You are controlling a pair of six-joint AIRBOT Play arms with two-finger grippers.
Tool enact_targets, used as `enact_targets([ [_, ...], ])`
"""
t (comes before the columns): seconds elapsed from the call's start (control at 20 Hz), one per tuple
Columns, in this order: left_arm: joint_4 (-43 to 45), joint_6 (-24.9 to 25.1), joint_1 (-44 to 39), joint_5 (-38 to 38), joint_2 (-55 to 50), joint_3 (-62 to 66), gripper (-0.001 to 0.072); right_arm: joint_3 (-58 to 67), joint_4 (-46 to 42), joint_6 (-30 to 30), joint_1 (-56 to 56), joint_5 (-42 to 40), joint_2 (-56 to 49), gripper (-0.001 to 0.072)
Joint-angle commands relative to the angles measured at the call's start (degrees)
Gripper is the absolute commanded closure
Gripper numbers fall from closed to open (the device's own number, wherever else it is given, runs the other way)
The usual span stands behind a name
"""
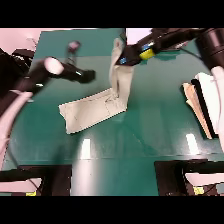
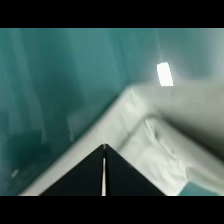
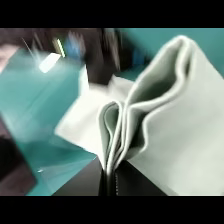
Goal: Fold the shirts.
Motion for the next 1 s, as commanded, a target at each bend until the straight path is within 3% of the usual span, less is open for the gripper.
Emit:
enact_targets([
  [0.0,6.9,0.0,9.8,-1.2,13.1,0.0,0.0685,0.1,3.5,-0.1,11.3,-8.9,-4.2,0.0693],
  [0.05,8.3,0.0,12.2,-1.2,16.4,0.0,0.0685,0.2,7.0,-2.6,15.1,-12.9,-6.7,0.0687],
  [0.1,8.8,0.0,14.3,-1.4,19.0,0.0,0.0685,0.2,10.0,-6.2,18.2,-16.9,-9.1,0.0594],
  [0.15,9.1,0.0,16.2,-1.9,21.4,0.0,0.0685,0.3,12.3,-8.1,20.8,-20.7,-11.4,0.0382],
  [0.2,9.3,0.0,17.6,-2.5,23.1,0.0,0.0685,1.1,12.5,-8.7,22.3,-21.7,-13.2,0.03],
  [0.45,9.2,1.9,18.4,-8.2,24.9,0.1,0.0686,1.8,2.6,-6.7,16.5,-14.6,-13.4,0.0307],
  [0.7,9.2,1.9,12.3,-7.1,24.7,0.0,0.0685,-14.4,-2.6,-4.8,0.0,-9.6,-5.7,0.0305],
  [0.75,9.2,1.9,11.0,-7.0,24.7,0.0,0.0685,-17.1,-3.6,-4.8,-3.5,-7.8,-5.4,0.0292],
  [0.8,9.2,1.9,9.9,-6.7,24.7,0.0,0.0685,-19.6,-3.7,-4.8,-7.0,-6.7,-5.7,0.0173],
  [0.85,9.2,1.9,9.1,-6.6,24.7,0.0,0.0685,-21.5,-3.6,-4.8,-9.9,-6.4,-6.4,0.0121],
  [0.95,8.7,1.9,8.4,-6.7,24.7,0.0,0.0685,-24.1,-1.7,-4.8,-14.1,-6.3,-9.2,0.0122],
])
